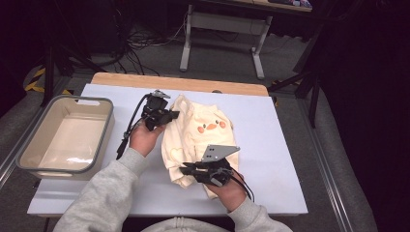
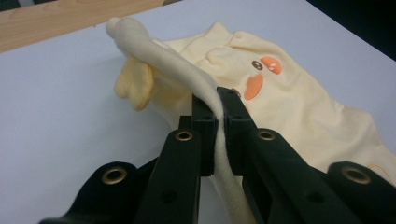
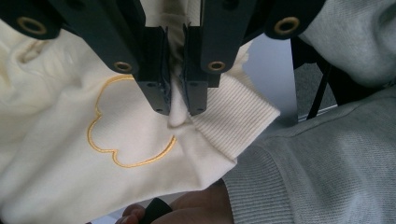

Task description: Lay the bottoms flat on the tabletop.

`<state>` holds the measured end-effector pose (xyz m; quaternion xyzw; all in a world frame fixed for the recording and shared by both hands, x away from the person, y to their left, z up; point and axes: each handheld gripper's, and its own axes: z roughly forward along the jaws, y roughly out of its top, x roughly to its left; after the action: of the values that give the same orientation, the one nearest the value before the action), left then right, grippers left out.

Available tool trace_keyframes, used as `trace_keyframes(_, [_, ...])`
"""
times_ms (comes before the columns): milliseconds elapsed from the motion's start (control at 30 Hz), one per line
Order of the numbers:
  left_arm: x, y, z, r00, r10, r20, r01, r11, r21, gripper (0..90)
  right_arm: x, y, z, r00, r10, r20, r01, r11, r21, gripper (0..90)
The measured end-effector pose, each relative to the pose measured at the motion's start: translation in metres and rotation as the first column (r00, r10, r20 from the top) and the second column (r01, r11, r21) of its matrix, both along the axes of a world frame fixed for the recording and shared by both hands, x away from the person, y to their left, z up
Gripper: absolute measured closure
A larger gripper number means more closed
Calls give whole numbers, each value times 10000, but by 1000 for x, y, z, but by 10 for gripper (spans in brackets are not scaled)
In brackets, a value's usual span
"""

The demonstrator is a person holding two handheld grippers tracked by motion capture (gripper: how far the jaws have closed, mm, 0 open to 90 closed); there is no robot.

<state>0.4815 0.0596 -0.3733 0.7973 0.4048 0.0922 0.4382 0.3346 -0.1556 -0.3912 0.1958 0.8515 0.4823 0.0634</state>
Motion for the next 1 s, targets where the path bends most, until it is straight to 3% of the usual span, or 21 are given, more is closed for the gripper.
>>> trace_keyframes(167, [2,-14,0,9995,-299,50,299,9995,-28,862,-4,-13,-3,9995,-310,-115,311,9994,119,824])
trace_keyframes(333, [1,-33,2,9979,-601,231,604,9981,-105,862,-9,-32,-5,9958,-657,-638,689,9964,501,816])
trace_keyframes(567, [0,-61,2,9938,-1053,365,1052,9944,38,861,-14,-44,-6,9925,-884,-840,933,9940,564,811])
trace_keyframes(1000, [3,-114,-10,9869,-1606,123,1600,9862,431,861,-21,-73,-13,9834,-1259,-1307,1348,9889,617,815])
